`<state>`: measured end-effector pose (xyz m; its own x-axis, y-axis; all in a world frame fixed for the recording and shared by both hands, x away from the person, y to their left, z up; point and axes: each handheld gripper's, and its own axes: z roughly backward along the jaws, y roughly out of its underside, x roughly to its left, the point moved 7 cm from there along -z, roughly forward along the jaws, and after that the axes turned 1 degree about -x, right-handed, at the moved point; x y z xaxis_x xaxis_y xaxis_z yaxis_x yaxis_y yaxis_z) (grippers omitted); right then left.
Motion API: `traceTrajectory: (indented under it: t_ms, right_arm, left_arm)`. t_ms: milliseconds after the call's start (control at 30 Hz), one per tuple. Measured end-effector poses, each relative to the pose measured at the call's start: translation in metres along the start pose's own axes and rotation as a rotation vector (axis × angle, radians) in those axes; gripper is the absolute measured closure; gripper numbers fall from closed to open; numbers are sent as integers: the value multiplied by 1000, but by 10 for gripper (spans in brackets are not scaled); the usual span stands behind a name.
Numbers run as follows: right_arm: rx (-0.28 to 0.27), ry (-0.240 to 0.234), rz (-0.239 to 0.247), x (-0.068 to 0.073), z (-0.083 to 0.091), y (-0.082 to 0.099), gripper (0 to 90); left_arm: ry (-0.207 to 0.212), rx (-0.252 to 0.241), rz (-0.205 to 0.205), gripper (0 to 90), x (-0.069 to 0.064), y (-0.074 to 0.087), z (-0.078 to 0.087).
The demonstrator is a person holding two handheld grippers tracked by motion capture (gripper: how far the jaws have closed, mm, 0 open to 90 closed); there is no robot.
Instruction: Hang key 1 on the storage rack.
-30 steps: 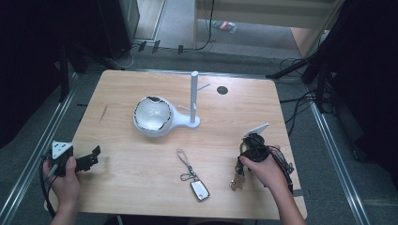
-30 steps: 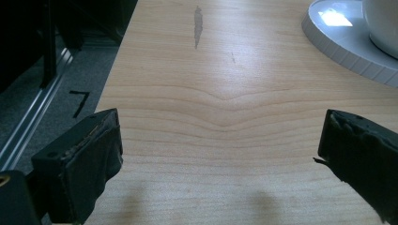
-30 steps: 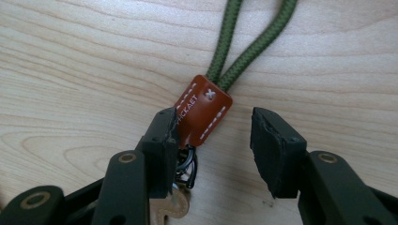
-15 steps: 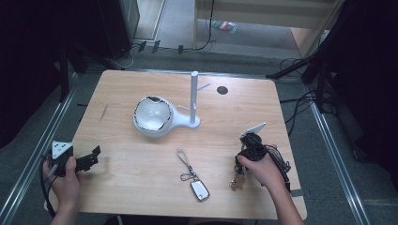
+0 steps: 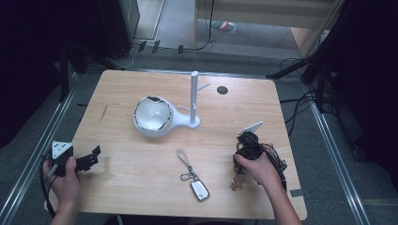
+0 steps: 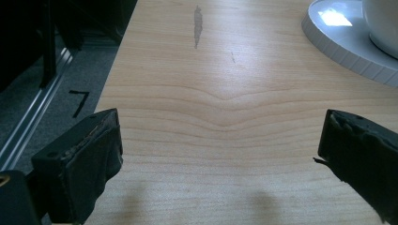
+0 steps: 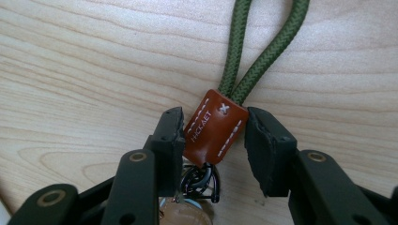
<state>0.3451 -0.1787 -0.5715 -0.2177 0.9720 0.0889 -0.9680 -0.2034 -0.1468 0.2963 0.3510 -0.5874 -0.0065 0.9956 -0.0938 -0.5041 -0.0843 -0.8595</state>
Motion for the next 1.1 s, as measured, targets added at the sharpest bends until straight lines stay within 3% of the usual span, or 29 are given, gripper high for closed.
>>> traceTrajectory:
  t_ms: [367,800,1100]
  right_arm:
    - [7,16,27,5,-2,-3,664]
    - [-5,91,85,10,-5,-2,709]
    - [-9,70,91,9,-4,-2,726]
  left_arm:
    - [3,3,1,3,0,0,0]
    - [0,-1,1,3,0,0,0]
    - [1,2,-1,3,0,0,0]
